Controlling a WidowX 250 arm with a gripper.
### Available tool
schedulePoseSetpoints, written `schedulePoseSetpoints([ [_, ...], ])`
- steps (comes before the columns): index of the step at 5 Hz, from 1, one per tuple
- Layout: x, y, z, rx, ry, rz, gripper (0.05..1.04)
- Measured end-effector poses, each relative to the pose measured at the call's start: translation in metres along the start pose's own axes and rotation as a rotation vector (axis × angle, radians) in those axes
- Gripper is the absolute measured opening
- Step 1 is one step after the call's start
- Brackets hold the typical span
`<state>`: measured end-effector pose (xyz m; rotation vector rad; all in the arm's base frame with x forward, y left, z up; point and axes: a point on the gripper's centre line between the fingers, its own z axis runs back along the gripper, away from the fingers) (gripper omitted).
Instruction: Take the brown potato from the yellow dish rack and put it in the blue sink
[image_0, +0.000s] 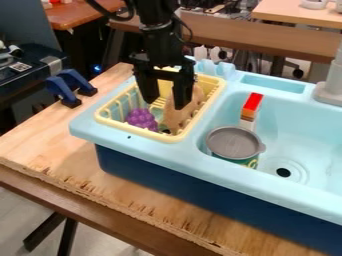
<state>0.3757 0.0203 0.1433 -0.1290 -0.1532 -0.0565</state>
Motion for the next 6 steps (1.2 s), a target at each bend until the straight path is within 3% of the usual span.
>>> schedulePoseSetpoints([
  [2, 0.011, 0.0037, -0.0116, -0.048, -0.054, 0.024, 1.002],
  [3, 0.0118, 0.0049, -0.0187, -0.073, -0.047, 0.045, 0.966],
  [4, 0.012, 0.0031, -0.0189, -0.074, -0.046, 0.045, 0.735],
  [5, 0.0112, 0.0029, -0.0207, -0.076, -0.045, 0.051, 0.575],
  [6, 0.0112, 0.0025, -0.0199, -0.092, -0.049, 0.063, 0.56],
])
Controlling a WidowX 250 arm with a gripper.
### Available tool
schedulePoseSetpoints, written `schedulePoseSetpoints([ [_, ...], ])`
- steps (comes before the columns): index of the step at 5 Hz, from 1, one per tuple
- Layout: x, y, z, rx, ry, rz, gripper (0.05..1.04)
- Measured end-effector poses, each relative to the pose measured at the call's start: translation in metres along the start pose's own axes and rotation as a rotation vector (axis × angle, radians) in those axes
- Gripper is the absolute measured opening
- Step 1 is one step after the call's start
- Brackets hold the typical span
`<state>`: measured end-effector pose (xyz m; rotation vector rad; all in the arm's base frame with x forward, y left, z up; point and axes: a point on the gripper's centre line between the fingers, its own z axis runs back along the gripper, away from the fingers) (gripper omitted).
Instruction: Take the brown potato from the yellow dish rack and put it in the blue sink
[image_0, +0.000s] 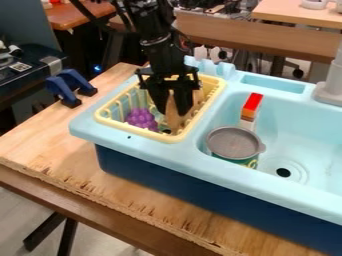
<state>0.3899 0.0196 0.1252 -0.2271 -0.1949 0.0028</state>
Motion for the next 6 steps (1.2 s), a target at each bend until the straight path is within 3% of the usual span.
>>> schedulePoseSetpoints([
  [1, -0.007, 0.0, 0.009, 0.02, 0.029, 0.009, 0.55],
  [2, 0.008, -0.014, 0.054, 0.053, -0.106, -0.031, 0.511],
  [3, 0.016, -0.028, 0.102, 0.114, -0.204, -0.081, 0.502],
  [4, 0.026, -0.054, 0.121, 0.136, -0.228, -0.169, 0.502],
  [5, 0.037, -0.088, 0.094, 0.075, -0.151, -0.297, 0.502],
  [6, 0.03, -0.13, 0.064, -0.004, -0.035, -0.421, 0.502],
])
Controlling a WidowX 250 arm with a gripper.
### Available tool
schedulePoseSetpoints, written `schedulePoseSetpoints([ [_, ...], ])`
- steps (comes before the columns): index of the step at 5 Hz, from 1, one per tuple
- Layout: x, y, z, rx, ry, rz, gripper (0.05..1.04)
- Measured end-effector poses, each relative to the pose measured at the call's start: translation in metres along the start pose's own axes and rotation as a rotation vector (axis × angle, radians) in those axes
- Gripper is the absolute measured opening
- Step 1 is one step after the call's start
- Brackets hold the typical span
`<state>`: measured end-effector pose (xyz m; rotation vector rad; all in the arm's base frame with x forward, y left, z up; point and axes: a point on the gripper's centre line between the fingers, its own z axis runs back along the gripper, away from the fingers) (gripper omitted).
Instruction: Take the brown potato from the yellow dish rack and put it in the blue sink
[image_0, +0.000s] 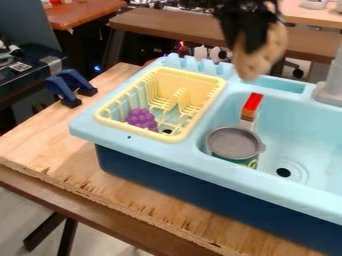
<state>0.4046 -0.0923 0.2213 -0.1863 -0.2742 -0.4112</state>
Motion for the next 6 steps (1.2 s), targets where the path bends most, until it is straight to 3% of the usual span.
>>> schedulePoseSetpoints([
  [1, -0.013, -0.051, -0.03, -0.123, 0.109, -0.041, 0.502],
  [2, -0.025, -0.082, -0.042, -0.155, 0.185, -0.072, 0.502],
  [3, -0.03, -0.084, -0.063, -0.159, 0.259, -0.073, 0.502],
  [5, -0.019, -0.07, -0.088, -0.096, 0.295, -0.041, 0.502],
  [6, -0.018, -0.08, -0.099, -0.107, 0.315, -0.058, 0.502],
])
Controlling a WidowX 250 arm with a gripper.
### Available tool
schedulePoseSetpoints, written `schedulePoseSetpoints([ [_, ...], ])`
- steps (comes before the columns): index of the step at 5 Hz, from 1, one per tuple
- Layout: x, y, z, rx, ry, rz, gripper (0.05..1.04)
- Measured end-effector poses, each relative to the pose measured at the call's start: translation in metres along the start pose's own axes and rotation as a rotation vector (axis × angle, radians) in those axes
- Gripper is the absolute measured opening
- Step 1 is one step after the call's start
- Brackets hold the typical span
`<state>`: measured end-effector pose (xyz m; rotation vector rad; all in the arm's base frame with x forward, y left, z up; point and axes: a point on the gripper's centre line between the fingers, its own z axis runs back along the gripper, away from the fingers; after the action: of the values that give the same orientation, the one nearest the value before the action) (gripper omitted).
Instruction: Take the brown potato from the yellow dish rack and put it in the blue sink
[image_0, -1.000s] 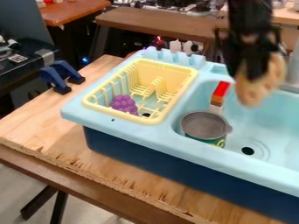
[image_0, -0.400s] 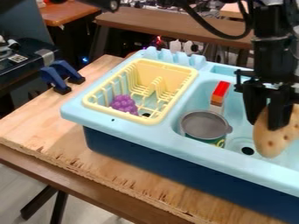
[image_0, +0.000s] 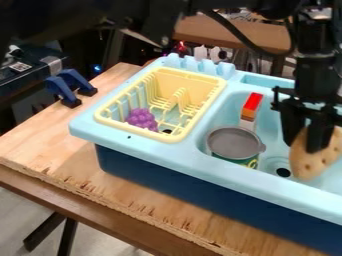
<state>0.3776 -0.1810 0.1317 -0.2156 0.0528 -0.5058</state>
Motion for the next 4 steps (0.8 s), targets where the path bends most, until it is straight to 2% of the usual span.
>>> schedulePoseSetpoints([
  [2, 0.01, -0.016, 0.0, 0.012, 0.009, -0.063, 0.543],
  [3, 0.008, -0.009, -0.006, 0.034, 0.018, -0.044, 0.882],
  [4, 0.004, -0.004, 0.003, 0.072, -0.012, -0.021, 1.011],
])
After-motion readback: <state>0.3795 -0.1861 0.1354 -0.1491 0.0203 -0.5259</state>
